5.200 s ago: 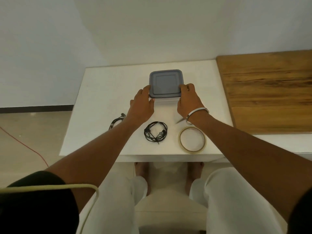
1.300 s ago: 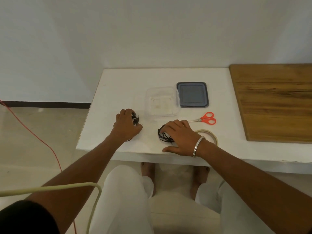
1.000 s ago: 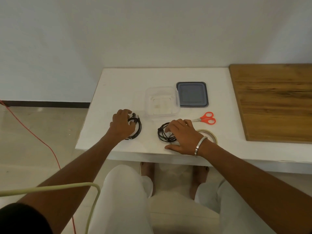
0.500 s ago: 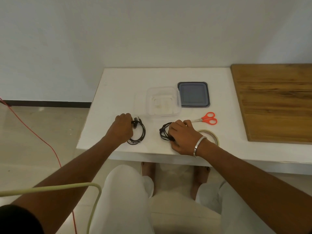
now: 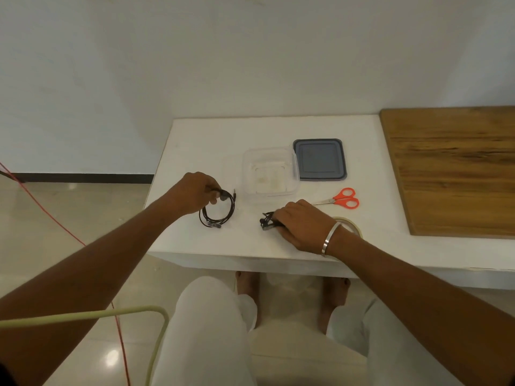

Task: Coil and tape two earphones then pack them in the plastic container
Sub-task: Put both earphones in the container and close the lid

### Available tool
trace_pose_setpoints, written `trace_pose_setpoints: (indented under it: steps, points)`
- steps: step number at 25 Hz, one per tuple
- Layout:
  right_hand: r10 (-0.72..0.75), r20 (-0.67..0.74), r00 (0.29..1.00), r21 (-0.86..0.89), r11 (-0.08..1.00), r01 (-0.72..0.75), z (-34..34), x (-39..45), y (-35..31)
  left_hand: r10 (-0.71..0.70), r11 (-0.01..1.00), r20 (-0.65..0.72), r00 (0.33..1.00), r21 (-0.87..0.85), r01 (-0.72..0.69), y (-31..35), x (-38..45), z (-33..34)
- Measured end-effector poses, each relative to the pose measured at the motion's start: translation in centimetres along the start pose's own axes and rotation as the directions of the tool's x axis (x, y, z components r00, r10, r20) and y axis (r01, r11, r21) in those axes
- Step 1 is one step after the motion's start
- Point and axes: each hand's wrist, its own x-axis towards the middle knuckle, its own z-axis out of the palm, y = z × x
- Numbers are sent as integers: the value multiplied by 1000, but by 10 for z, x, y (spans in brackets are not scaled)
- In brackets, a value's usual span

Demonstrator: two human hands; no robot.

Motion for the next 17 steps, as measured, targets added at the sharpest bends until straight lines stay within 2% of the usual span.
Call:
trace_pose_setpoints:
  steps: [2,4,6,8,10,13,15,17]
  points:
    - [78,-23,997,157,985,-73,-17,7,2,1,1000,-14,1000,-18,-2,2,3,-10]
    - [183,-124,975,335,933,-133,-32,18,4,-7,999,-39,999,-40,6,4,7,-24]
    - [334,-245,910,550,821,-153,-44,32,9,-2,999,-60,998,-48,-1,6,11,-39]
    - [486,-292,824,723,676,-142,-53,49,17,13,997,-95,995,-73,-20,10,15,-54]
    - [590,-245,770,842,524,-133,-58,65,27,47,993,-137,989,-97,-61,18,20,-69]
    - [657,-34,753,915,324,-241,-54,87,39,97,980,-169,981,-158,-124,32,25,-89]
    - [665,88,741,902,262,-342,-46,97,41,125,966,-169,978,-203,-158,40,29,-99]
    - [660,162,733,849,285,-444,-38,104,39,144,955,-160,976,-235,-179,48,33,-105]
